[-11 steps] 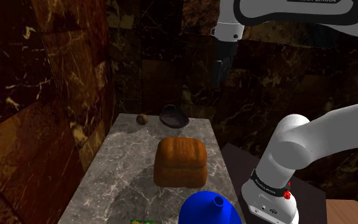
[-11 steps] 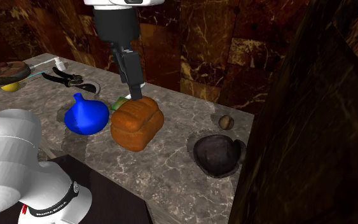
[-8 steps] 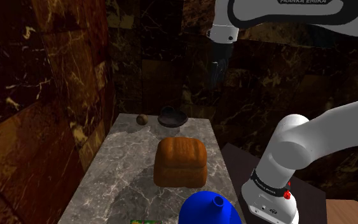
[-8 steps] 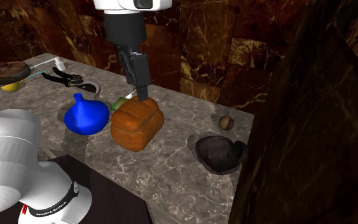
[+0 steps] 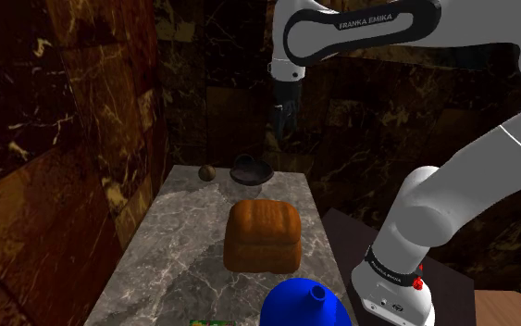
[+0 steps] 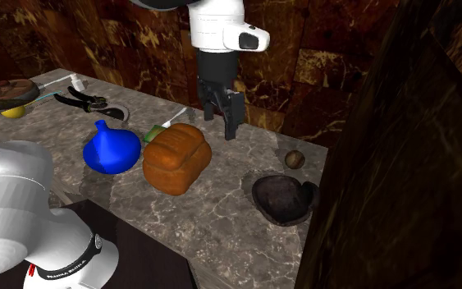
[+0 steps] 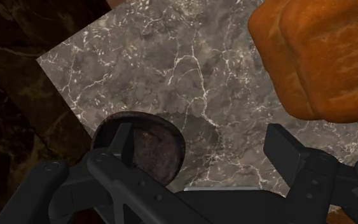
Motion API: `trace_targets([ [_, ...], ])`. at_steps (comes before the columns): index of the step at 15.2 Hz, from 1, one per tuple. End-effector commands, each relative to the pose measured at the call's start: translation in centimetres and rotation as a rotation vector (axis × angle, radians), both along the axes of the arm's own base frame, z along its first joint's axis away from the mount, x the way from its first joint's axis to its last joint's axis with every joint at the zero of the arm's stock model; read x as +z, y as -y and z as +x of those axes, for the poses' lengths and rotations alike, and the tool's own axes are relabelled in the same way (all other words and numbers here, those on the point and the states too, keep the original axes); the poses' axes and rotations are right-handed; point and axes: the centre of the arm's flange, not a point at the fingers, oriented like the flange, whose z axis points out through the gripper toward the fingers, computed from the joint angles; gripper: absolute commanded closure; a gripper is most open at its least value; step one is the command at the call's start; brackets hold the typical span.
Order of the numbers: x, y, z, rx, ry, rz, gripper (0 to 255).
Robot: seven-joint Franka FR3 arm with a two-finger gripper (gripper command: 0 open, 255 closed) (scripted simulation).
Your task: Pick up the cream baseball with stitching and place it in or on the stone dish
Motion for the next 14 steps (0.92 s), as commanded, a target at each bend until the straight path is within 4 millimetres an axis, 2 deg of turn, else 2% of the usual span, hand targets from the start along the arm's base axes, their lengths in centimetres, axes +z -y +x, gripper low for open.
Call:
trace_targets([
  [1,-1.0,-0.4,2.7,0.014,-0.008,-0.002,0],
  [14,-10.8,-3.4,17.4,0.103,-0.069,-0.016,0],
])
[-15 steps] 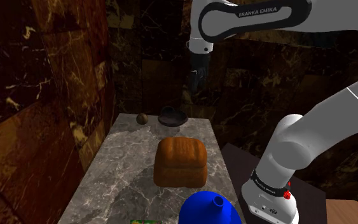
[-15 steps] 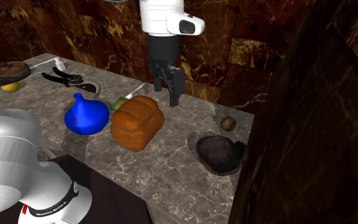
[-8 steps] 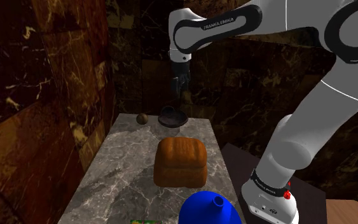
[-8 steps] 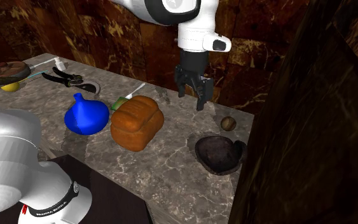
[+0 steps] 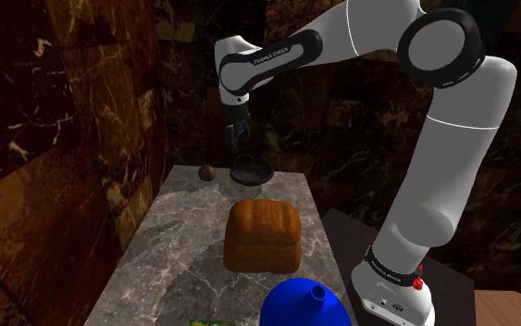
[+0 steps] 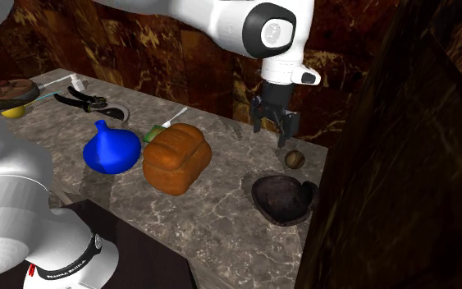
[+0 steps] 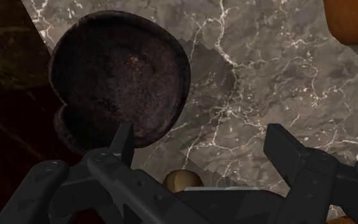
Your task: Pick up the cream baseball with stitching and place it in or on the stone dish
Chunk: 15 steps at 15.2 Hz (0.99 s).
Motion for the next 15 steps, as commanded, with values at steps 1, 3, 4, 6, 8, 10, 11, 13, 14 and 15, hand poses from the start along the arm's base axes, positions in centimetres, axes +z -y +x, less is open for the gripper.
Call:
trace_targets([
  [1,-1.6,-0.7,2.5,0.014,-0.01,-0.002,0],
  [3,-3.2,-1.3,4.6,0.027,-0.019,-0.004,0],
  [4,-4.1,-1.6,5.7,0.034,-0.024,-0.005,0],
  [6,-5.7,-2.2,7.8,0.048,-0.033,-0.007,0],
  [8,-7.3,-2.8,10.0,0.061,-0.042,-0.01,0],
  [10,-9.0,-3.5,12.0,0.075,-0.052,-0.012,0],
  [11,-9.8,-3.9,13.1,0.082,-0.056,-0.013,0],
  [13,-11.5,-4.6,15.1,0.096,-0.066,-0.015,0],
  [14,-12.4,-4.9,16.1,0.102,-0.071,-0.016,0],
  [15,-13.3,-5.3,17.1,0.109,-0.075,-0.017,0],
])
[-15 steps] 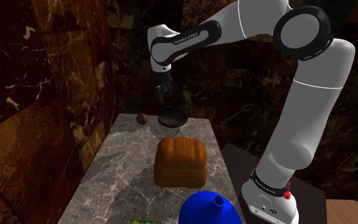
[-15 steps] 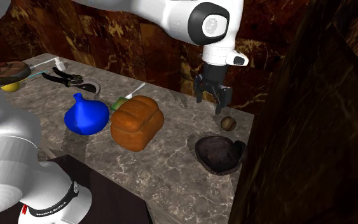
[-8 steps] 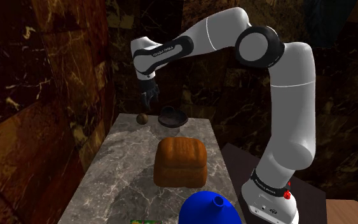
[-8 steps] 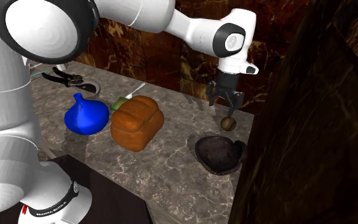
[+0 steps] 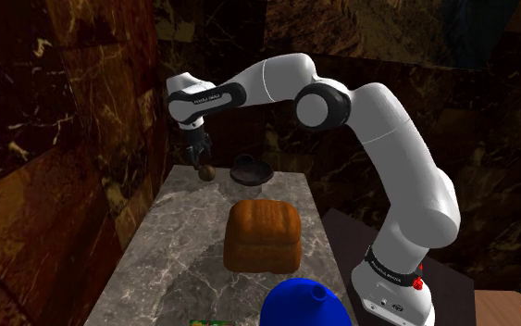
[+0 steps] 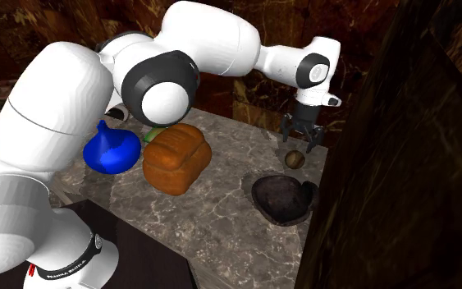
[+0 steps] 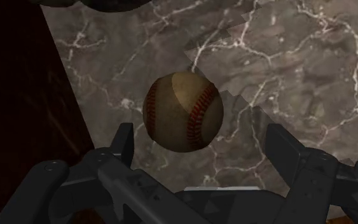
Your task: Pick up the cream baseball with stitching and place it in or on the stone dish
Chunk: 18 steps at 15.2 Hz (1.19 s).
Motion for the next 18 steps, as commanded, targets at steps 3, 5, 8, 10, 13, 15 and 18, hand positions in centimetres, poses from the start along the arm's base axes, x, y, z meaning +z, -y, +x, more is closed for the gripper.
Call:
trace_targets([
  [3,-2.2,-0.3,0.8,0.008,-0.006,-0.001,0],
  [5,-3.2,-0.1,0.6,0.008,-0.006,-0.001,0],
  [8,-5.0,0.2,0.3,0.008,-0.006,-0.001,0],
  [10,-5.0,0.2,0.3,0.008,-0.006,-0.001,0],
  [13,-5.0,0.2,0.3,0.008,-0.006,-0.001,0],
  [15,-5.0,0.2,0.3,0.008,-0.006,-0.001,0],
  [18,-5.0,0.2,0.3,0.008,-0.006,-0.001,255],
])
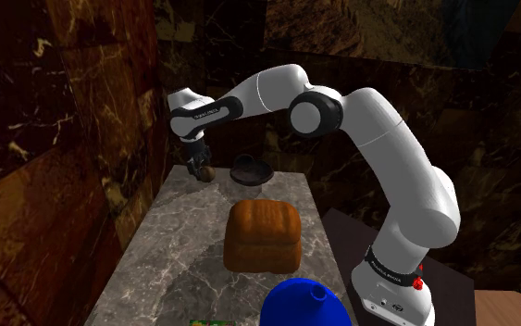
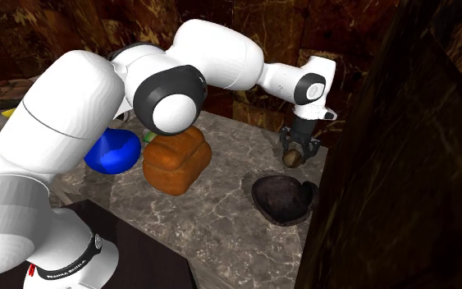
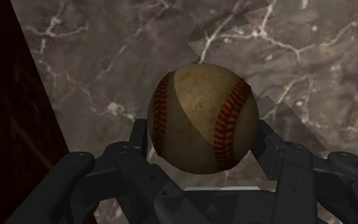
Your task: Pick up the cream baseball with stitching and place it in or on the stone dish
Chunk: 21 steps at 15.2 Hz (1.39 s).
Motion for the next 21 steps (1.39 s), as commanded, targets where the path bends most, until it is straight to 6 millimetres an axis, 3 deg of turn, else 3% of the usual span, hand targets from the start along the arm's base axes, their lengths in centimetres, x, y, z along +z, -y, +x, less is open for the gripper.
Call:
trace_targets([
  [1,0.0,0.0,0.0,0.0,0.0,0.0,255],
  [8,0.0,0.0,0.0,0.0,0.0,0.0,255],
  [21,6.9,0.0,0.0,0.0,0.0,0.0,255],
])
